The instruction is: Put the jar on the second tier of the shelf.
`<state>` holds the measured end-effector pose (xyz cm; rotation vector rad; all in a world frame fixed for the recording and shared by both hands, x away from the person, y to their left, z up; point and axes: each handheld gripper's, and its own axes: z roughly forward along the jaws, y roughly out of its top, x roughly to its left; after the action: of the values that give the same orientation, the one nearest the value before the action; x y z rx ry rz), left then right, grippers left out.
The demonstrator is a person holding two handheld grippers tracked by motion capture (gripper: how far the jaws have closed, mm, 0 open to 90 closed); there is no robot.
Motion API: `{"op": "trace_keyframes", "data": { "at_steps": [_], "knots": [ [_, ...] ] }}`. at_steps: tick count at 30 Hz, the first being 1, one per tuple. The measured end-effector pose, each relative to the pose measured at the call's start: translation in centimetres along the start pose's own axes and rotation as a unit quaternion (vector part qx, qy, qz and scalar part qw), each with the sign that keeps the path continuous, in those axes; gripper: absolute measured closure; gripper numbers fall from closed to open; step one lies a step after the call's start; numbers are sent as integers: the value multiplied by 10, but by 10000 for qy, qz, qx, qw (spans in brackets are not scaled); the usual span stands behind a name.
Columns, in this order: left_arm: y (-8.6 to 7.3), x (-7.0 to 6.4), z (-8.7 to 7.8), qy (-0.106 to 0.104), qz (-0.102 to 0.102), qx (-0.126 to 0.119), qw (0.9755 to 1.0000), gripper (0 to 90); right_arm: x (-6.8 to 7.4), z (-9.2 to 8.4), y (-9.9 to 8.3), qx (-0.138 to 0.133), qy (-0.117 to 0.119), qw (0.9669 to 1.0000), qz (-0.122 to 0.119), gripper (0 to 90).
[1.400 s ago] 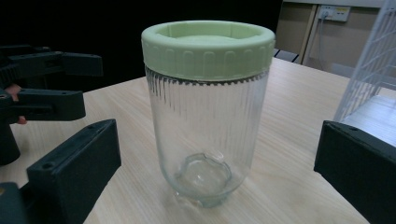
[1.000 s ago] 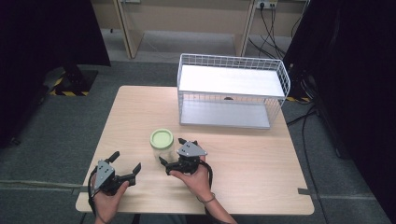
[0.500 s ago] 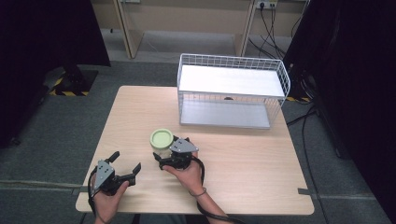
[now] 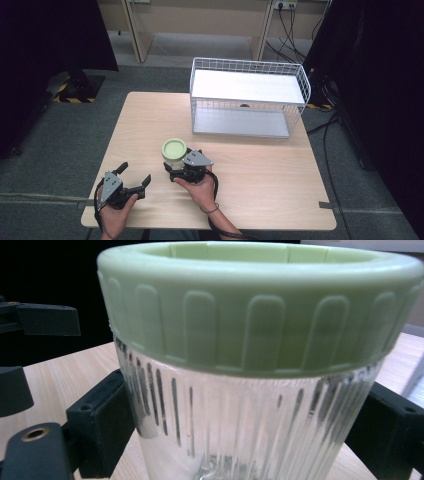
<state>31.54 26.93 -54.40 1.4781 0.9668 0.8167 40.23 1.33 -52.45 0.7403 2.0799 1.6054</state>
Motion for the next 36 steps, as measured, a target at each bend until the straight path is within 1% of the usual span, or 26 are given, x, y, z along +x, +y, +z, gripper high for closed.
{"op": "trace_keyframes", "data": {
  "at_steps": [4,5,6,7,8,9,10,12,13,14,15,16,18,19,25,36],
  "knots": [
    [0,0,0,2,-2,-1,10000,21,-3,-15,3,-105,-133,9999,18,116],
    [0,0,0,5,1,0,10000,21,-3,-15,3,-105,-133,9999,18,116],
    [0,0,0,3,6,2,10000,22,-4,-19,5,-142,-171,9997,41,116],
    [0,0,0,5,20,9,10000,21,-8,-27,8,-215,-256,9994,37,116],
    [0,0,0,7,21,10,10000,21,-10,-31,10,-258,-308,9992,30,116],
    [0,0,0,7,21,10,10000,21,-10,-31,10,-258,-308,9992,30,116],
    [0,0,0,11,26,10,10000,21,-14,-39,13,-319,-392,9987,37,116],
    [0,-1,0,16,35,15,10000,21,-18,-47,16,-365,-475,9982,42,116],
    [0,-1,0,16,35,15,10000,21,-18,-47,16,-365,-475,9982,42,116],
    [0,-1,0,17,50,21,10000,21,-22,-54,19,-404,-549,9977,48,116],
    [0,-1,0,17,50,21,10000,22,-22,-54,19,-404,-549,9977,48,116],
    [0,-1,0,19,55,22,10000,21,-26,-61,21,-436,-628,9971,51,116],
    [0,-1,0,21,61,25,10000,22,-30,-67,23,-472,-710,9963,76,116],
    [0,-1,0,21,61,25,10000,22,-30,-67,23,-472,-710,9963,76,116],
    [0,-1,0,24,71,25,10000,22,-42,-86,28,-606,-926,9937,152,116],
    [0,-1,0,26,72,24,10000,22,-57,-106,34,-737,-1250,9892,202,116]
  ]
}}
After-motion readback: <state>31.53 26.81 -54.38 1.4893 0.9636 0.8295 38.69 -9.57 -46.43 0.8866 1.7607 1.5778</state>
